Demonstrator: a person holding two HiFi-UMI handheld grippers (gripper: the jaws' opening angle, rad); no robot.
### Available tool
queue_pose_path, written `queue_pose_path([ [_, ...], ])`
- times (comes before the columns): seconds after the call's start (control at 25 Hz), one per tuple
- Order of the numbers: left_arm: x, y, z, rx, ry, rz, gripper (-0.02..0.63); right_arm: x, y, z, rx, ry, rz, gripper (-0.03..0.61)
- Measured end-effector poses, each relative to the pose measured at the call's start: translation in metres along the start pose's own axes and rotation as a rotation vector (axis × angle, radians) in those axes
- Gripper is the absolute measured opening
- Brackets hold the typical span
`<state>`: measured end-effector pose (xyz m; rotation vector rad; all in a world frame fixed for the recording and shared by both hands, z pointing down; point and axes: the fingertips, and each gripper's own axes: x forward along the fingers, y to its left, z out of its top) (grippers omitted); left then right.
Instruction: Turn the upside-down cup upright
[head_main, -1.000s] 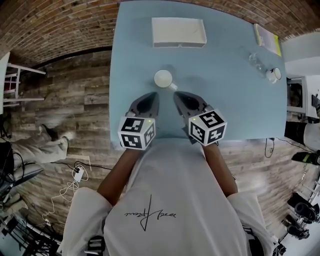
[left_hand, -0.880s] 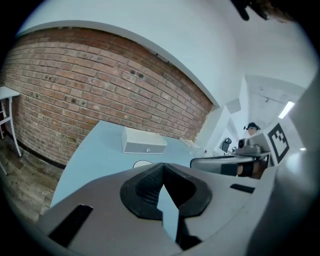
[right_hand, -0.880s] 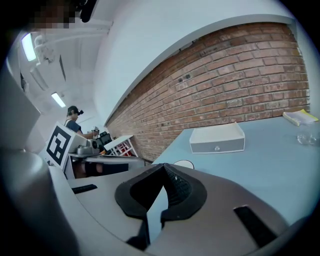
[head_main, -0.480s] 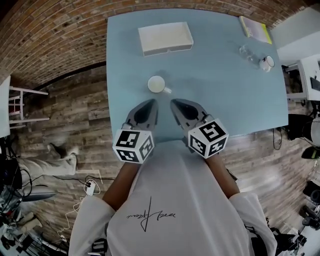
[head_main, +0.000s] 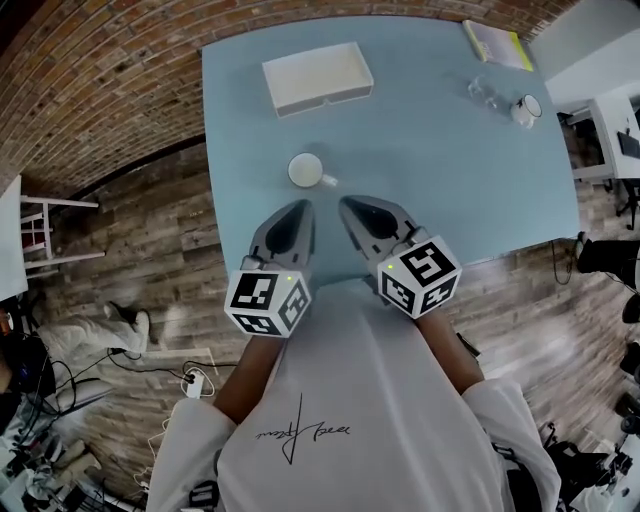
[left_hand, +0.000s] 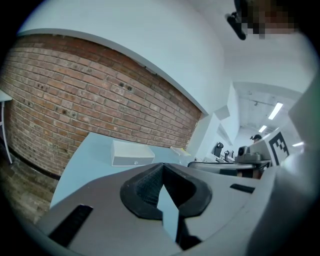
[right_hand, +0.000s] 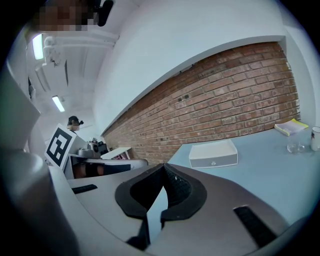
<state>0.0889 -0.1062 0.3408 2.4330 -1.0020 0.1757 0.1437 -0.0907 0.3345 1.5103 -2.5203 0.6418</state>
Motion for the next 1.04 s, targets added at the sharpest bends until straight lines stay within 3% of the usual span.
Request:
queue_pose_path([
  [0.48,-0.001,0.009,0.002,-0.031,0.001,-0.005,0.009,0.0,0.008,0.015,-0.041,0.01,0.065,0.02],
  [1.04,0.005,0.008,0.003,-0.044,-0.001,-0.023,0.009,-0.005,0.024,0.019,-0.064,0.061,0.235,0.02],
])
